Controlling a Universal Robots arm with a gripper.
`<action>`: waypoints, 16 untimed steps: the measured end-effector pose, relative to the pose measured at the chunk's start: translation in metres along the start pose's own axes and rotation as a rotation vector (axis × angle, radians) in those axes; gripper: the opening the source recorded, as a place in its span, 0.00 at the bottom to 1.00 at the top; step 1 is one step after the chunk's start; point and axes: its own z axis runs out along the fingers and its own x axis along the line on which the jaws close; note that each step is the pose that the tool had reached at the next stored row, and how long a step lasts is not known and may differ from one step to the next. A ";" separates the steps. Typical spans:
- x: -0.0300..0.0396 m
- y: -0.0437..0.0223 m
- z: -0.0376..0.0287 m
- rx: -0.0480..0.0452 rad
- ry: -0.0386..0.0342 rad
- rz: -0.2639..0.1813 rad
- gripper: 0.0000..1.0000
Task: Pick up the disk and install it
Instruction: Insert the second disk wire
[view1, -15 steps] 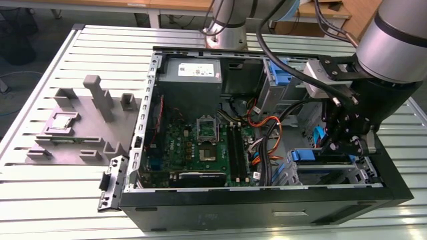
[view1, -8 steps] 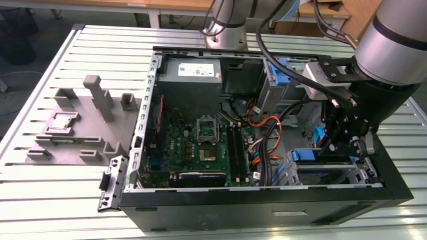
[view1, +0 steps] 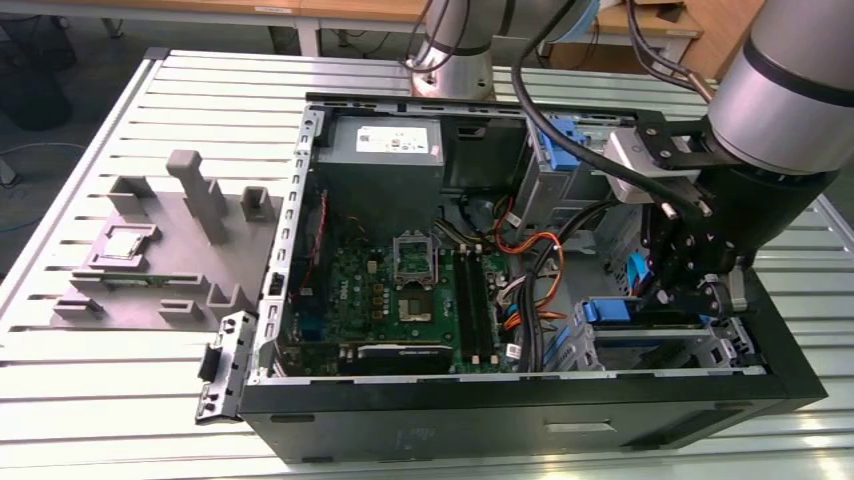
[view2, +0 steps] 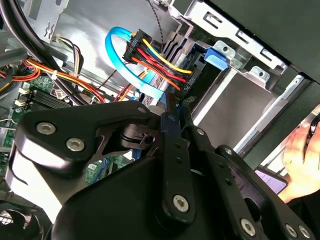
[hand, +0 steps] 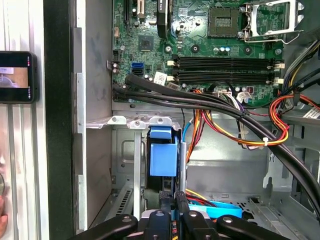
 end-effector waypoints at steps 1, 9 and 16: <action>0.0000 0.0000 0.0001 0.0000 -0.0001 0.000 0.16; 0.0003 -0.0007 -0.0086 -0.0010 -0.0005 0.000 0.24; 0.0004 -0.0011 -0.0136 -0.0026 -0.0005 0.000 0.15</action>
